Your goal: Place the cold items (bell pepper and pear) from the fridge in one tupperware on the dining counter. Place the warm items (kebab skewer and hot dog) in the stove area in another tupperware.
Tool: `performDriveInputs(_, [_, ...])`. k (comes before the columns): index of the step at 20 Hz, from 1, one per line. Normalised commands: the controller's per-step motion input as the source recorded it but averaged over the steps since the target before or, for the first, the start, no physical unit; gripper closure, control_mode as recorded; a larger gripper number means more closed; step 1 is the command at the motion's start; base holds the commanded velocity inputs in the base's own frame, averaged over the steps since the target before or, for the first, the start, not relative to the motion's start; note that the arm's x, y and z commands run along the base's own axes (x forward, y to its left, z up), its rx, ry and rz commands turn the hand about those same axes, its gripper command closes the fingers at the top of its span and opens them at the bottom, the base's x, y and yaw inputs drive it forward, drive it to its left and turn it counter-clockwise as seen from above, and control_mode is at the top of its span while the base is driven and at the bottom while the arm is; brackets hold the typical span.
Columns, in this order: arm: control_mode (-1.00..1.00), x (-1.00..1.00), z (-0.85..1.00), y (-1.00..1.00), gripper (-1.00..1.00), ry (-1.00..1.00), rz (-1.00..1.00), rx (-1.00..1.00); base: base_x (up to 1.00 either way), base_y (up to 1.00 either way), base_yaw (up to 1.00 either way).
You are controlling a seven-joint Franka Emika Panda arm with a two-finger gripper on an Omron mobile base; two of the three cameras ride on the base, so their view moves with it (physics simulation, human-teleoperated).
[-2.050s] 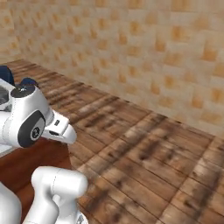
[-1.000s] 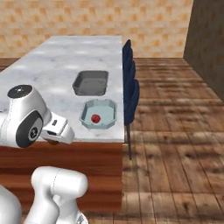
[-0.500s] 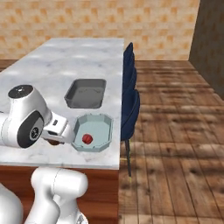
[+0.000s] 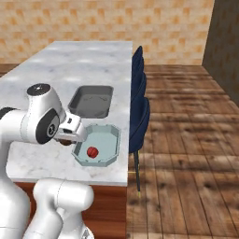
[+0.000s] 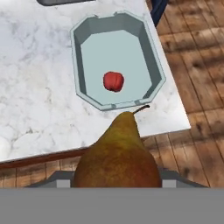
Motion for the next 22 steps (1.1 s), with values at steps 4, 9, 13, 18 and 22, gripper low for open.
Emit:
performDriveInputs(4, [-1.0,1.0,-0.24,0.0,1.0,0.14,0.04,-0.02,0.0,0.0,0.0])
performDriveInputs(9, [-1.0,1.0,-0.34,0.0,1.0,0.03,0.01,-0.01,0.0,0.0,0.0])
performDriveInputs(13, [-1.0,1.0,-0.76,0.0,1.0,0.05,0.01,-0.08,0.0,0.0,0.0])
performDriveInputs(18, [-1.0,1.0,-0.75,0.0,1.0,0.0,0.0,-0.06,0.0,0.0,0.0])
performDriveInputs(22, [-1.0,0.98,-0.51,-0.03,1.0,0.0,0.0,0.0,0.0,0.0,0.0])
